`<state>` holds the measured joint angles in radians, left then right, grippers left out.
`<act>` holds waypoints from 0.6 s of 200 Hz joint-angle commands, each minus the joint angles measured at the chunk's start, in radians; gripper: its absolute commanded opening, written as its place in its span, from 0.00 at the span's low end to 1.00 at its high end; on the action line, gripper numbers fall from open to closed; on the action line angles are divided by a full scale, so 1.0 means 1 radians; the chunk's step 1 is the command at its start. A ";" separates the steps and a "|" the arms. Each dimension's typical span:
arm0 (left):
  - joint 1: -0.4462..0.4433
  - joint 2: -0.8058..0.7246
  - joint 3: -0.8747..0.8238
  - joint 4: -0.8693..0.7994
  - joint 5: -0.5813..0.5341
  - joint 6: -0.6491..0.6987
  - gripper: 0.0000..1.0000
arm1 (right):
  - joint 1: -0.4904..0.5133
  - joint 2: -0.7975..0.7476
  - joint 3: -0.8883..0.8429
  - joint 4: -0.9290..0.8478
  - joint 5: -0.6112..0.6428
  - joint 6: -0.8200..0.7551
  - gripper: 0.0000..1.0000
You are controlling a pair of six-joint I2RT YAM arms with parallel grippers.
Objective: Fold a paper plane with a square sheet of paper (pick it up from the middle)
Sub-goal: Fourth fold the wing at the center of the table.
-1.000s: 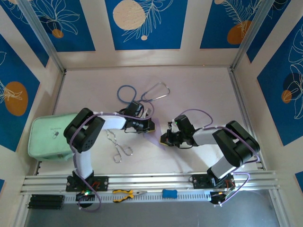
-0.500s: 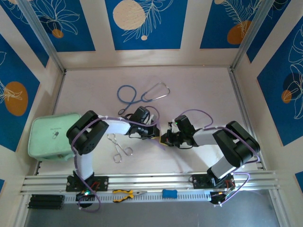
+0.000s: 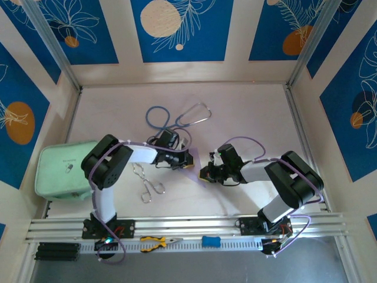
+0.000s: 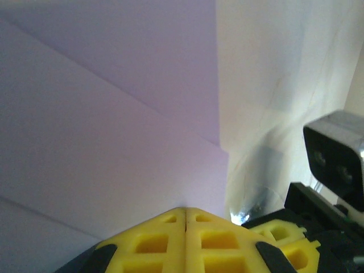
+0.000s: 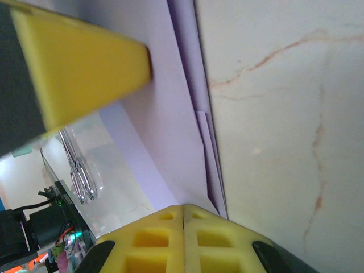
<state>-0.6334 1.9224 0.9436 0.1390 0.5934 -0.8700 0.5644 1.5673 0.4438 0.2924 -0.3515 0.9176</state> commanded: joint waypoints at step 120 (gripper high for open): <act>0.228 0.076 0.187 -0.297 -0.144 0.156 0.02 | 0.010 0.020 -0.050 -0.164 0.033 -0.019 0.00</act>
<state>-0.4580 1.9854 1.1110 -0.0814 0.5766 -0.7547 0.5644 1.5654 0.4423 0.2932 -0.3504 0.9173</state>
